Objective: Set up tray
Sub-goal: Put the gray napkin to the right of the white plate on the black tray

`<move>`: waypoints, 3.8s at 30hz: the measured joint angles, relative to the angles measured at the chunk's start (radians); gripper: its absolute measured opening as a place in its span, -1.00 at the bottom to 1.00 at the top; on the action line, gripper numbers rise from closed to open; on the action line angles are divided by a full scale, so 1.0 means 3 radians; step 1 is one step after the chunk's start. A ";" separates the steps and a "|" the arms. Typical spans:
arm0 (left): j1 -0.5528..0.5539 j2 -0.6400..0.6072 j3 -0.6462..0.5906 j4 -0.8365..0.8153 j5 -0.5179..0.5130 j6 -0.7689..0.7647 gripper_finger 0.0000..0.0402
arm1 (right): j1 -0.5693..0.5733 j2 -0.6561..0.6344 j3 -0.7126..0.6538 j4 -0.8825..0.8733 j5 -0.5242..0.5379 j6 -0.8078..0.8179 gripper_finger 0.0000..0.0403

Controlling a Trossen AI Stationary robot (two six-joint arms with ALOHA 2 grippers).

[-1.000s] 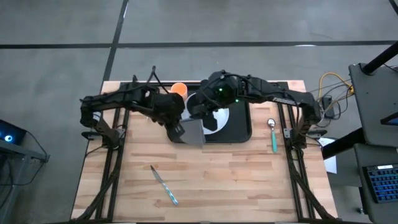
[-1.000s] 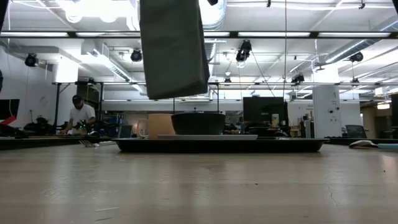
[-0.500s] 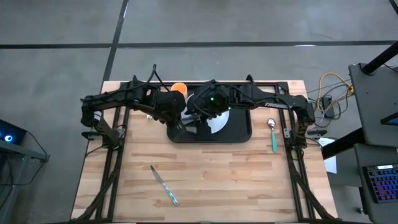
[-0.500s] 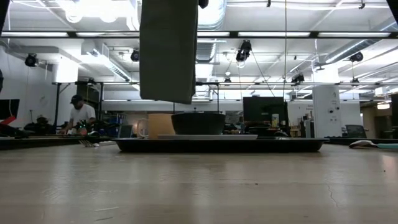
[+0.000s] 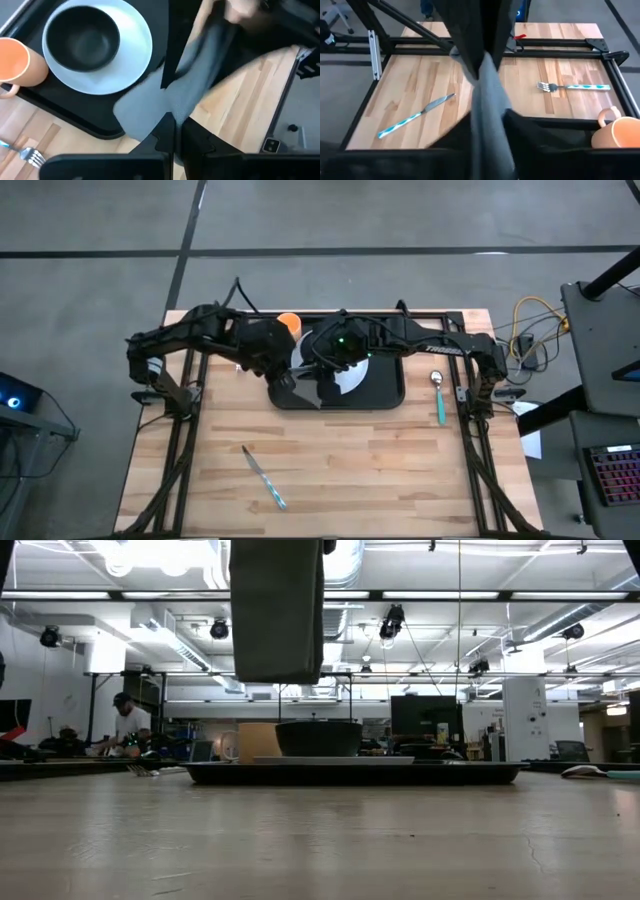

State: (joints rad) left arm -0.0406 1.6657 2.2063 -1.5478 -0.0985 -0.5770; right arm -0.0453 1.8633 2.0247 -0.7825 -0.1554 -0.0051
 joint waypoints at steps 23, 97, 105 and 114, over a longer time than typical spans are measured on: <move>0.0010 -0.0178 0.0229 0.0009 -0.0020 0.0888 -0.52 | -0.0617 -0.1791 -0.1894 -0.0482 -0.0319 0.0910 -0.96; 0.0009 -0.0167 0.0215 0.0070 -0.0019 0.0971 -0.52 | -0.2195 -0.1148 -0.3780 0.0774 -0.0518 -0.0114 -0.30; 0.0010 -0.0165 0.0215 0.0071 -0.0018 0.0993 -0.52 | -0.1882 -0.1139 -0.3915 0.1123 -0.0445 0.0143 -0.32; 0.0010 -0.0165 0.0215 0.0074 -0.0017 0.1022 -0.52 | -0.1855 -0.1130 -0.4116 0.1459 -0.0444 0.0330 -0.32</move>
State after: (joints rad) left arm -0.0376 1.6161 2.2707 -1.5257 -0.1036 -0.2703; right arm -0.6018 1.5242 0.7899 -0.3448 -0.2887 0.0938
